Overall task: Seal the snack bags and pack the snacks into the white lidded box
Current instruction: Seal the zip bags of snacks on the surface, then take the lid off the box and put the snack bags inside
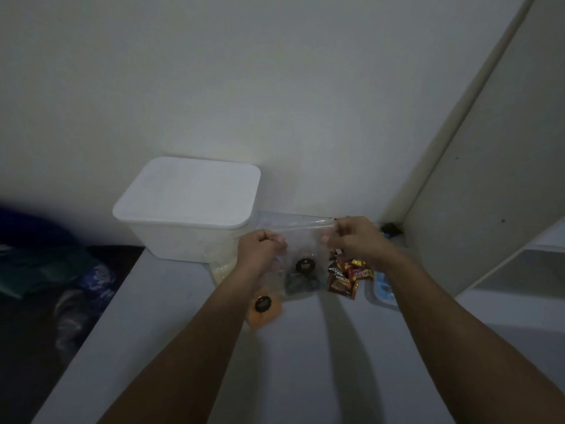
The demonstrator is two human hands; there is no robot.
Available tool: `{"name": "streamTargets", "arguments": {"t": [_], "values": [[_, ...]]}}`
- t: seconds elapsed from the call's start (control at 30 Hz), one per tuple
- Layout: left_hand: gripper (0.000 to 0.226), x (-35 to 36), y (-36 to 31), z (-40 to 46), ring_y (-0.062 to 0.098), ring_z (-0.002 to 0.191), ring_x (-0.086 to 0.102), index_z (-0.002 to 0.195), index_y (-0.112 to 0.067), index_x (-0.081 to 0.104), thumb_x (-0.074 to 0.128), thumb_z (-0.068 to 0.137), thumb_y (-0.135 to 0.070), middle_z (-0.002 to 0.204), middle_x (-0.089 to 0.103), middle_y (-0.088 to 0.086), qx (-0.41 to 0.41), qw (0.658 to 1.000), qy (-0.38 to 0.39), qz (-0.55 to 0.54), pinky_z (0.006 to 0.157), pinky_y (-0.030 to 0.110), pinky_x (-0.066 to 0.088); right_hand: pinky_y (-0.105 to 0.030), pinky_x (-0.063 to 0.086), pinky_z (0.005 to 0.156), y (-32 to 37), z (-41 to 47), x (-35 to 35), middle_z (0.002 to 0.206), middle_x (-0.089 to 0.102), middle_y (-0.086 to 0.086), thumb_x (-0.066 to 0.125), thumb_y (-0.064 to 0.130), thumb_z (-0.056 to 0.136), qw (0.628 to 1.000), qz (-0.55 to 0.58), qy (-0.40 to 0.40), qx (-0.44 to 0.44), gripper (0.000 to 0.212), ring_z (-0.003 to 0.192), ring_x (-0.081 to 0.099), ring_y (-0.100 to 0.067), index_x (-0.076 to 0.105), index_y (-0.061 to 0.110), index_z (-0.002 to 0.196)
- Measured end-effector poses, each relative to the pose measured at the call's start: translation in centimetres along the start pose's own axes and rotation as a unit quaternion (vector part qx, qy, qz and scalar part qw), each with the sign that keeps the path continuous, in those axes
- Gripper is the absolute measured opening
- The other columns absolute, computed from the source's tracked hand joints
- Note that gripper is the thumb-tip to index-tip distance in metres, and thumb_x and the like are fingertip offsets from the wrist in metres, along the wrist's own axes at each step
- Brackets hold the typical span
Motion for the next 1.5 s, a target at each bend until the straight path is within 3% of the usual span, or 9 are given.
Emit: {"name": "streamTargets", "arguments": {"t": [0.1,0.23,0.33,0.47,0.6,0.8,0.97,1.2,1.5], "values": [[0.011,-1.7,2.7,-0.7,0.026,0.075,0.062,0.076,-0.004,0.066,0.061,0.085,-0.002,0.081,0.067,0.015,-0.023,0.999,-0.035,0.02,0.069,0.042,0.056,-0.038,0.059,0.065,-1.8,0.7,2.4,0.093,0.067,-0.027,0.062,0.007,0.089,0.999,-0.047,-0.011,0.003,0.015,0.082,0.067,-0.033,0.067,-0.005,0.096],[0.006,-3.3,5.0,-1.8,0.025,0.067,0.057,0.077,0.002,0.065,0.061,0.08,0.002,0.077,0.062,0.019,-0.043,0.998,-0.051,0.02,0.059,0.032,0.049,-0.051,0.06,0.073,-3.6,1.7,5.5,0.088,0.067,-0.02,0.062,0.009,0.09,0.998,-0.053,0.018,0.024,0.009,0.088,0.068,-0.035,0.068,0.004,0.085],[0.006,-4.6,6.9,-1.7,0.031,0.068,0.062,0.074,0.001,0.063,0.059,0.078,0.004,0.079,0.063,0.023,-0.054,0.996,-0.066,0.042,0.056,0.035,0.053,-0.045,0.061,0.074,-4.4,1.9,7.5,0.087,0.064,-0.012,0.061,0.008,0.09,0.997,-0.043,0.045,0.041,0.013,0.091,0.066,-0.031,0.065,0.01,0.078],[0.007,-6.3,8.8,-1.6,0.036,0.071,0.068,0.067,-0.007,0.068,0.07,0.07,-0.001,0.08,0.069,0.024,-0.07,0.987,-0.091,0.108,0.063,0.049,0.058,-0.031,0.059,0.066,-5.6,2.0,9.5,0.095,0.064,-0.015,0.061,0.01,0.091,0.994,-0.061,0.068,0.061,0.014,0.09,0.064,-0.026,0.064,-0.003,0.096],[0.007,-6.6,9.0,-1.7,0.037,0.071,0.066,0.07,-0.004,0.066,0.066,0.076,-0.004,0.076,0.066,0.021,-0.041,0.981,-0.1,0.16,0.064,0.049,0.057,-0.033,0.06,0.068,-6.4,2.4,10.3,0.094,0.064,-0.016,0.06,0.012,0.092,0.993,-0.063,0.067,0.07,0.012,0.086,0.063,-0.023,0.064,0.001,0.088],[0.011,-6.5,7.5,-2.3,0.027,0.073,0.063,0.079,-0.011,0.066,0.069,0.069,-0.01,0.077,0.065,0.009,-0.001,0.974,-0.124,0.188,0.065,0.035,0.053,-0.036,0.057,0.071,-5.4,2.9,9.6,0.097,0.065,-0.019,0.061,0.002,0.087,0.994,-0.082,0.073,0.03,0.005,0.085,0.063,-0.026,0.065,0.001,0.089],[0.036,-6.1,4.9,-2.5,0.026,0.086,0.063,0.105,-0.01,0.063,0.062,0.069,-0.01,0.097,0.064,0.006,0.051,0.949,-0.192,0.244,0.08,0.037,0.055,-0.023,0.05,0.06,-4.2,3.3,8.5,0.092,0.064,-0.007,0.056,-0.005,0.086,0.994,-0.078,0.079,0.014,0.026,0.087,0.062,-0.021,0.064,0.019,0.078],[0.023,-4.5,1.0,-1.8,0.022,0.085,0.062,0.101,-0.007,0.067,0.062,0.078,-0.006,0.086,0.062,0.002,0.077,0.942,-0.224,0.239,0.076,0.026,0.047,-0.033,0.057,0.074,-2.1,4.2,6.3,0.082,0.065,-0.006,0.059,-0.009,0.082,0.997,-0.023,0.071,-0.003,0.02,0.085,0.064,-0.022,0.068,0.008,0.079],[0.025,-11.2,-5.2,2.3,0.022,0.096,0.061,0.101,-0.007,0.069,0.061,0.077,-0.009,0.103,0.068,0.007,0.098,0.937,-0.257,0.218,0.088,0.035,0.052,-0.025,0.054,0.06,4.8,7.5,7.9,0.097,0.068,-0.011,0.059,-0.001,0.086,0.998,-0.023,0.054,-0.035,0.016,0.08,0.065,-0.019,0.066,0.013,0.086]]}}
Point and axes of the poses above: each hand's wrist, its own z-axis towards the middle knuckle, its own x-axis out of the palm, y = z × x, the point moved 8 cm from there along z, towards the middle knuckle
